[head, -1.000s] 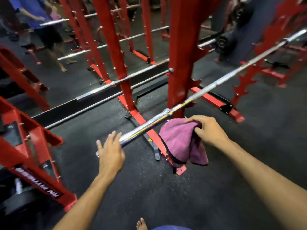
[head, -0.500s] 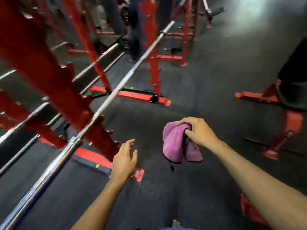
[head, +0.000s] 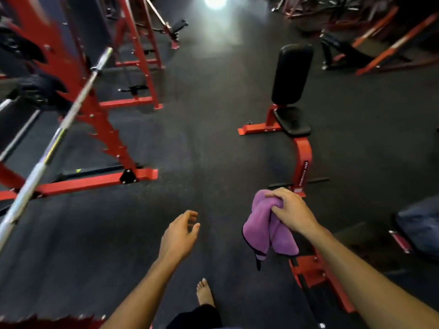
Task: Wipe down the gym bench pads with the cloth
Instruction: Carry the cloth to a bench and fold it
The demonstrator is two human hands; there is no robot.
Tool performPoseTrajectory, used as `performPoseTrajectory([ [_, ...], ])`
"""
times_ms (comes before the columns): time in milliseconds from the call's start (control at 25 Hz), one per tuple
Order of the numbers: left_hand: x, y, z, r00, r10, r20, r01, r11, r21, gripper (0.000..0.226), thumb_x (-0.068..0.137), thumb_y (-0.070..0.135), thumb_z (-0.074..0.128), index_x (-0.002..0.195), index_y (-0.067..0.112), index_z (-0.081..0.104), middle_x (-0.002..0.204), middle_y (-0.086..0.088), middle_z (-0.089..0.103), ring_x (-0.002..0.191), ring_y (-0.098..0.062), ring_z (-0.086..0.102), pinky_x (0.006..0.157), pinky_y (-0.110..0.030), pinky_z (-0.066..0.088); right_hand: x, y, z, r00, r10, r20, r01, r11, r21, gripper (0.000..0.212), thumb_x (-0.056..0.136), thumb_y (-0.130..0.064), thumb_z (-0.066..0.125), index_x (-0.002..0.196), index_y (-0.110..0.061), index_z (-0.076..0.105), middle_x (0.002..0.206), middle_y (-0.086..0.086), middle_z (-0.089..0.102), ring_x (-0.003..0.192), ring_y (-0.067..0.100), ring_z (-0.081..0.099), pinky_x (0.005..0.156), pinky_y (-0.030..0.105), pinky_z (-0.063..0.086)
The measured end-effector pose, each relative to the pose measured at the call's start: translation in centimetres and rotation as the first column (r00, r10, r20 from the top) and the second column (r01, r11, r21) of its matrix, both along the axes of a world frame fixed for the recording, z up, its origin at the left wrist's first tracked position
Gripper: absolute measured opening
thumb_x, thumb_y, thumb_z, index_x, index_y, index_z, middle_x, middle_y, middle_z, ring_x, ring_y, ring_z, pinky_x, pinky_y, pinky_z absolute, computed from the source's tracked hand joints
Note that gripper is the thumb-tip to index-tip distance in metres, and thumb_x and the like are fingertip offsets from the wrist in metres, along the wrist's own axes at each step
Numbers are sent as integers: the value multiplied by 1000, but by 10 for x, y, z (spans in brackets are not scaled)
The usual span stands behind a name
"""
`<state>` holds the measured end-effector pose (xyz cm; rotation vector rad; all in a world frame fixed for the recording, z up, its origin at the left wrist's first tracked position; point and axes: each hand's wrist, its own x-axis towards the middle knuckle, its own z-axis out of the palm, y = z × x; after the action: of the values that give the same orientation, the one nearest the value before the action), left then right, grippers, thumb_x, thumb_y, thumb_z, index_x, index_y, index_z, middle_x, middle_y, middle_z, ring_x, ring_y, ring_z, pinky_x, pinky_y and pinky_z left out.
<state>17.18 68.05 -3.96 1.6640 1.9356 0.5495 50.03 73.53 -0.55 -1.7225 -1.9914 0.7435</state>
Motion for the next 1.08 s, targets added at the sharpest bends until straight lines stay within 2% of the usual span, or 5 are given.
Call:
performPoseTrajectory([
  [160, 13, 107, -3, 992, -128, 25, 128, 991, -28, 27, 99, 33, 64, 127, 32, 62, 120, 16, 69, 102, -3, 67, 84, -29, 53, 26, 54, 5, 986, -164, 23, 163, 986, 24, 47, 83, 1, 65, 124, -20, 72, 128, 2, 67, 119, 21, 63, 104, 37, 49],
  [440, 55, 265, -3, 945, -326, 16, 327, 945, -36, 24, 101, 32, 62, 125, 32, 62, 113, 19, 67, 98, -1, 66, 76, -25, 48, 68, 134, -2, 911, -411, 28, 410, 911, 39, 49, 76, 3, 67, 120, -18, 74, 126, -2, 68, 116, 19, 65, 102, 37, 51],
  [600, 93, 357, -17, 907, -420, 18, 420, 907, -38, 24, 101, 30, 63, 125, 30, 63, 113, 16, 67, 98, -1, 66, 76, -22, 47, 94, 199, -20, 888, -460, 15, 460, 888, 1, 48, 79, 3, 68, 123, -18, 73, 129, -3, 67, 118, 17, 64, 104, 38, 50],
  [840, 140, 516, -25, 850, -527, 10, 527, 848, -60, 26, 99, 30, 66, 125, 32, 64, 110, 19, 65, 95, 0, 66, 88, -37, 58, 133, 326, -43, 850, -518, -99, 521, 854, 4, 55, 76, 6, 71, 120, -28, 73, 129, -11, 66, 120, 7, 61, 107, 29, 47],
  [1080, 174, 651, -16, 860, -508, 54, 511, 855, -89, 24, 98, 28, 69, 122, 30, 64, 108, 16, 67, 94, -1, 66, 88, -35, 58, 158, 453, -34, 863, -492, -117, 489, 871, -50, 50, 84, 0, 72, 126, -27, 71, 129, -14, 64, 121, 5, 59, 105, 28, 47],
])
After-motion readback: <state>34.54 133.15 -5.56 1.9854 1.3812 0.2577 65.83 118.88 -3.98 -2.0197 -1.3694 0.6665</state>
